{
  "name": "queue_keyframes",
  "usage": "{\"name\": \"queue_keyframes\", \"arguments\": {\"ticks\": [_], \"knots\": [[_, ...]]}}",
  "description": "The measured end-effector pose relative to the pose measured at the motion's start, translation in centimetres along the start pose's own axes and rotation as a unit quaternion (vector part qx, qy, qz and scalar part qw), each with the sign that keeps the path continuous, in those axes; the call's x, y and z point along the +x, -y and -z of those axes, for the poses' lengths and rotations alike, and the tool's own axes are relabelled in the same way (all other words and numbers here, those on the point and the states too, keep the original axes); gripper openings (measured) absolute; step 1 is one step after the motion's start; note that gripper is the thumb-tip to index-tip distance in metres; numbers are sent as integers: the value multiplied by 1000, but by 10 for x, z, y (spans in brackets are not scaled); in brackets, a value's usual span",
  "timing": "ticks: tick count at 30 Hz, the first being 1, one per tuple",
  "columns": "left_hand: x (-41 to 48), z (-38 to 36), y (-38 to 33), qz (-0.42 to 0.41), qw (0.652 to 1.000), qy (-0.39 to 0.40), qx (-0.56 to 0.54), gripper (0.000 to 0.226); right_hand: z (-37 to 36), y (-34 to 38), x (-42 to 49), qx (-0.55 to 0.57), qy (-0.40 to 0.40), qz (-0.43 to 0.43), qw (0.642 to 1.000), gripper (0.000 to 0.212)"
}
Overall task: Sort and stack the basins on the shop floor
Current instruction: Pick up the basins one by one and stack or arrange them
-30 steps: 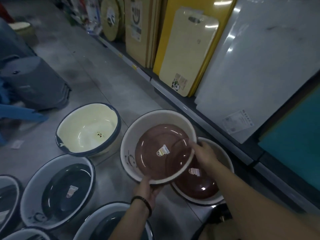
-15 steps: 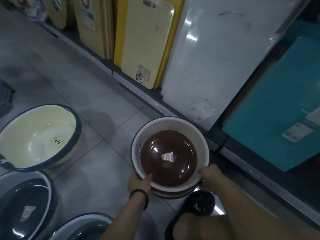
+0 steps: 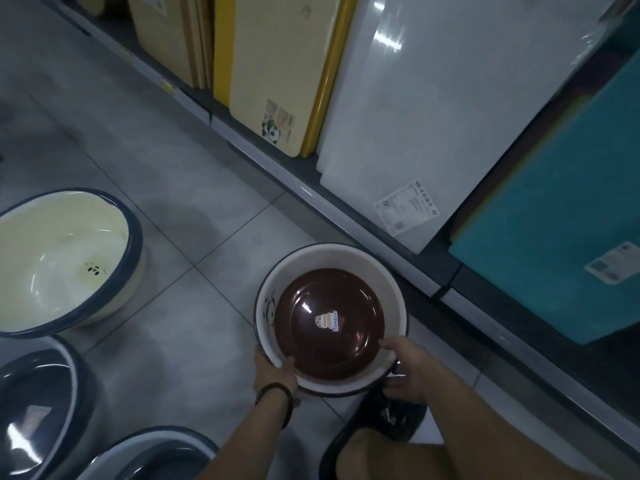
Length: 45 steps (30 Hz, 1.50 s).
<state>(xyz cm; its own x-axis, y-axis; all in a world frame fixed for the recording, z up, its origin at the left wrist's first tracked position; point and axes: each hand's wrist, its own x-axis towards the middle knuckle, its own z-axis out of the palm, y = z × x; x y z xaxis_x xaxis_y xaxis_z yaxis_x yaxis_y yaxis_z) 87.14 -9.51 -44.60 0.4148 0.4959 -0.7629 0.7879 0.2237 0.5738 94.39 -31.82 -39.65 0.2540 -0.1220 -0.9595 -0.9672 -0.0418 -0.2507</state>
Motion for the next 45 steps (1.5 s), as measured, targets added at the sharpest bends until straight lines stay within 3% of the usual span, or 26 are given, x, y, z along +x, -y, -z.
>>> {"name": "queue_keyframes", "arguments": {"ticks": [4, 9, 17, 23, 27, 30, 32, 35, 37, 39, 42, 45], "knots": [[4, -2, -1, 5, 1000, -27, -1, 57, -7, 4, 7, 2, 10, -6, 1000, 53], [10, 0, 1, 34, 998, -53, -29, 57, -17, 6, 17, -7, 17, 14, 1000, 73], [28, 14, 5, 72, 993, -66, -72, 62, -41, 12, 27, -10, 18, 56, 998, 52], [46, 42, -5, 84, 987, -115, -77, 56, -62, 23, 19, -70, 97, 59, 991, 69], [64, 72, -13, 111, 982, -138, -67, 50, -90, 36, 4, -145, 146, 84, 975, 49], [72, 98, -18, 139, 980, -119, -76, 40, -114, 45, -6, -309, 105, 159, 932, 24], [74, 118, -21, 138, 984, -90, -65, 31, -130, 54, -17, -408, 84, 221, 882, 16], [64, 148, -28, 88, 994, -62, -30, 20, -156, 68, -50, -544, 77, 290, 784, 24], [50, 171, -32, 53, 997, -42, -27, 29, -179, 76, -77, -628, 66, 325, 704, 26], [33, 199, -27, 14, 999, -28, -10, 29, -205, 72, -103, -683, 51, 333, 648, 42], [5, 246, 0, -42, 995, -62, 66, 30, -252, 42, -135, -709, 61, 359, 604, 46], [-29, 300, 41, -46, 985, -109, 124, 35, -306, -17, -170, -699, 119, 369, 601, 45]]}}
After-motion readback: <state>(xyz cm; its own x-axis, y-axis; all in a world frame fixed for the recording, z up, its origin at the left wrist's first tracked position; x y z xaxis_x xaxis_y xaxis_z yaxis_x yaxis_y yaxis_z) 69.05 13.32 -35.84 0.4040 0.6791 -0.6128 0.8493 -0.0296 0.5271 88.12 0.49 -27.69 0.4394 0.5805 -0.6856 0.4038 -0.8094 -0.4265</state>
